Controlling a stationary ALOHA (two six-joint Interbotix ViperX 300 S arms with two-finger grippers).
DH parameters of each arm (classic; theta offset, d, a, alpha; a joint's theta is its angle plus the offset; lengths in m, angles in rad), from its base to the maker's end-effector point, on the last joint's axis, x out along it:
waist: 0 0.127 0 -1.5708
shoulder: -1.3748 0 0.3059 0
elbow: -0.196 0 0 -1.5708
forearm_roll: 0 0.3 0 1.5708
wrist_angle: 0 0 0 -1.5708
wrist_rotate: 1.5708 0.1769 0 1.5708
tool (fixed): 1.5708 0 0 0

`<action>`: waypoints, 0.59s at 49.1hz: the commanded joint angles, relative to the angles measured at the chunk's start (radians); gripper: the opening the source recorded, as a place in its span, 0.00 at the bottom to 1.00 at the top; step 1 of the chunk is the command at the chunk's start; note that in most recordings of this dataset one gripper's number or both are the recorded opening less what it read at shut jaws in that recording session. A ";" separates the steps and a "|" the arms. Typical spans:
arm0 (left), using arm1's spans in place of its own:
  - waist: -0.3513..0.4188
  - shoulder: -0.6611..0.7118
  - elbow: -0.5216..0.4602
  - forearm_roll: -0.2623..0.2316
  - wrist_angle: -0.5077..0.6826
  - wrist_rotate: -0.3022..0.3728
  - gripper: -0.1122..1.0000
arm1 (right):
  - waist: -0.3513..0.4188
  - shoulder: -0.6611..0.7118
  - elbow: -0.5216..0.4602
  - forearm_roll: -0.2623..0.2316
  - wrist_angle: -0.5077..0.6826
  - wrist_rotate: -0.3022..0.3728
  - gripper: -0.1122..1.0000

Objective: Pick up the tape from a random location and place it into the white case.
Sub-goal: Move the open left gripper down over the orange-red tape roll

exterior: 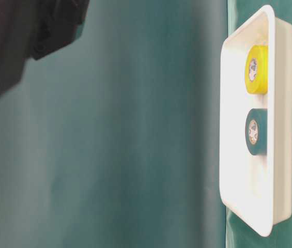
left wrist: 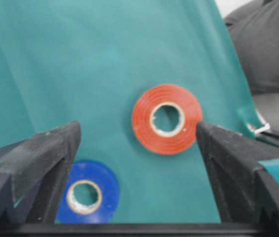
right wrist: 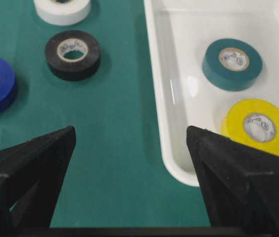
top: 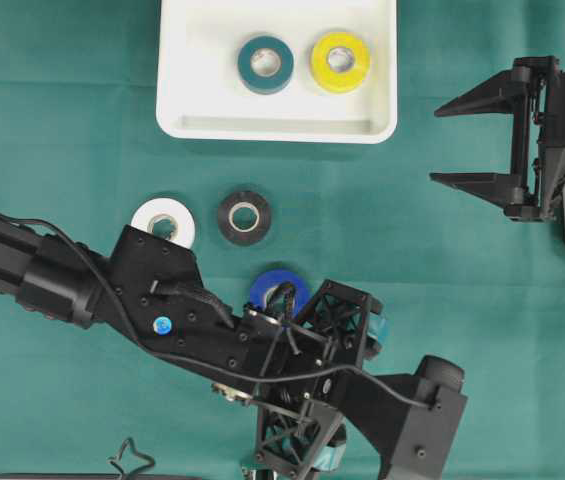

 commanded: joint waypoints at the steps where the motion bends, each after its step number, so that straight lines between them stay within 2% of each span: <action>1: 0.002 -0.023 -0.023 0.003 -0.005 0.000 0.96 | 0.000 0.003 -0.025 -0.002 -0.009 -0.002 0.90; 29: 0.002 -0.023 -0.014 0.003 -0.006 -0.002 0.96 | 0.000 0.003 -0.025 -0.002 -0.011 -0.002 0.90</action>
